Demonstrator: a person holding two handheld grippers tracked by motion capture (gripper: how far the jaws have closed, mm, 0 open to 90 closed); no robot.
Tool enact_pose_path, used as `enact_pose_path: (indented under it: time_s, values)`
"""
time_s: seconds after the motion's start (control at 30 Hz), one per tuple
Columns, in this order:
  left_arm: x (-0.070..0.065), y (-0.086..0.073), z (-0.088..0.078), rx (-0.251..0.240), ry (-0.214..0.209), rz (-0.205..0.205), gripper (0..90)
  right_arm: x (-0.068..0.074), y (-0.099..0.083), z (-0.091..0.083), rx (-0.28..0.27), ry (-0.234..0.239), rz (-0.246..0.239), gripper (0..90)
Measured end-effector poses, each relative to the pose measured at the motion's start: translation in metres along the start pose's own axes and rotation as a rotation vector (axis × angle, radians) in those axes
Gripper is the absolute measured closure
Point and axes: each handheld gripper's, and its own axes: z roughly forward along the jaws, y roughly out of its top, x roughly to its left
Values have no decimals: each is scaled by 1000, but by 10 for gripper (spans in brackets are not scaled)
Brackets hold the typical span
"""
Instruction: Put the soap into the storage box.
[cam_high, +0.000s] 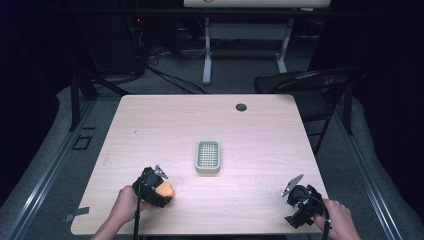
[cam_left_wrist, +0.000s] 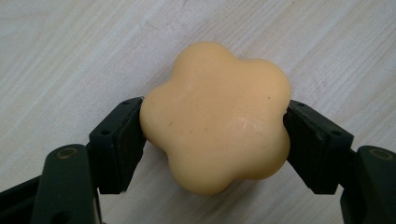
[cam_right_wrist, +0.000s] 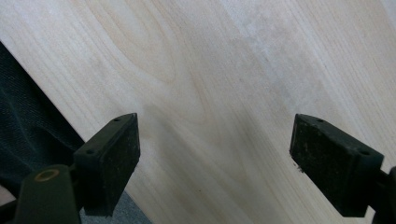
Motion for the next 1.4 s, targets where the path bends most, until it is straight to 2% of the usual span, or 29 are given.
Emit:
enact_pose_path:
  time_s: [0.27, 0.47, 0.57, 0.8, 1.03, 1.27, 1.4]
  values:
    - [0, 1, -3, -8, 0, 6, 267, 0, 0, 0, 3, -8, 1, 157]
    - [2, 1, -7, -20, 5, -6, 267, 0, -1, 0, -16, -2, 9, 157]
    - [1, 1, -8, -26, 5, -7, 267, -1, -1, -1, -5, -8, 6, 157]
    - [0, 4, -11, -29, 4, 9, 267, -2, 0, 0, 1, -9, 1, 158]
    - [-1, 12, -10, -34, 21, 14, 267, -2, 0, 1, 5, -5, 7, 157]
    - [-1, 22, -9, -37, 19, 18, 267, -2, -1, 1, 5, -9, 7, 157]
    - [-1, 26, -7, -23, 14, 28, 267, -1, -1, 0, 8, -11, 2, 157]
